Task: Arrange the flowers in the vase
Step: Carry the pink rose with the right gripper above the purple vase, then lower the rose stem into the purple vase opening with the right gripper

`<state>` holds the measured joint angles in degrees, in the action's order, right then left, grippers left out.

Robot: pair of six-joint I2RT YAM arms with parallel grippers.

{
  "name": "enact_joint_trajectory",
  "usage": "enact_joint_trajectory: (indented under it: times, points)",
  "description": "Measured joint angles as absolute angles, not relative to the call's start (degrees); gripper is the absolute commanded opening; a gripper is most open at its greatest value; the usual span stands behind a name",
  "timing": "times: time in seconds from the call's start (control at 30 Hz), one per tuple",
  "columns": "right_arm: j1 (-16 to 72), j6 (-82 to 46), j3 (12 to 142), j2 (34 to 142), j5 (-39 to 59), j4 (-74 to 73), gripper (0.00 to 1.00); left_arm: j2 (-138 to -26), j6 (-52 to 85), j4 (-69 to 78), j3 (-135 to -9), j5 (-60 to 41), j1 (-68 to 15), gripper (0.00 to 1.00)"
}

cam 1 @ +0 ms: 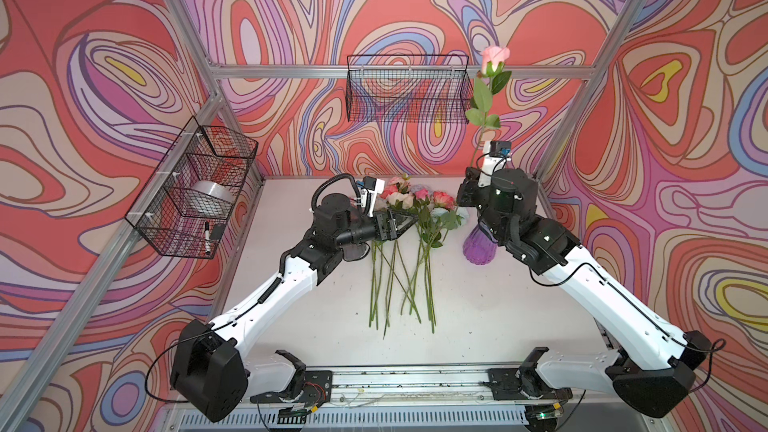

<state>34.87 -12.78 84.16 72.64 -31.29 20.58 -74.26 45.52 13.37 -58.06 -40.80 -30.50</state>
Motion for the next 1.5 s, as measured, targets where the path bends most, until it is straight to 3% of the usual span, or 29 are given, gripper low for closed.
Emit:
enact_joint_trajectory:
  times: [0.57,1.2,1.5]
  points:
    - [19.8,-5.4,84.6,74.7,-38.2,13.4,0.00,-80.3,51.7,19.9,-57.8,-46.5,-35.6,0.77]
    - [19.5,-13.0,63.1,71.4,-33.9,15.1,0.00,-80.3,51.7,19.9,-57.8,-46.5,-35.6,0.78]
    - [19.5,-17.2,59.0,68.3,-28.9,17.4,0.12,-80.3,51.0,19.4,-57.8,-46.4,-35.6,0.79]
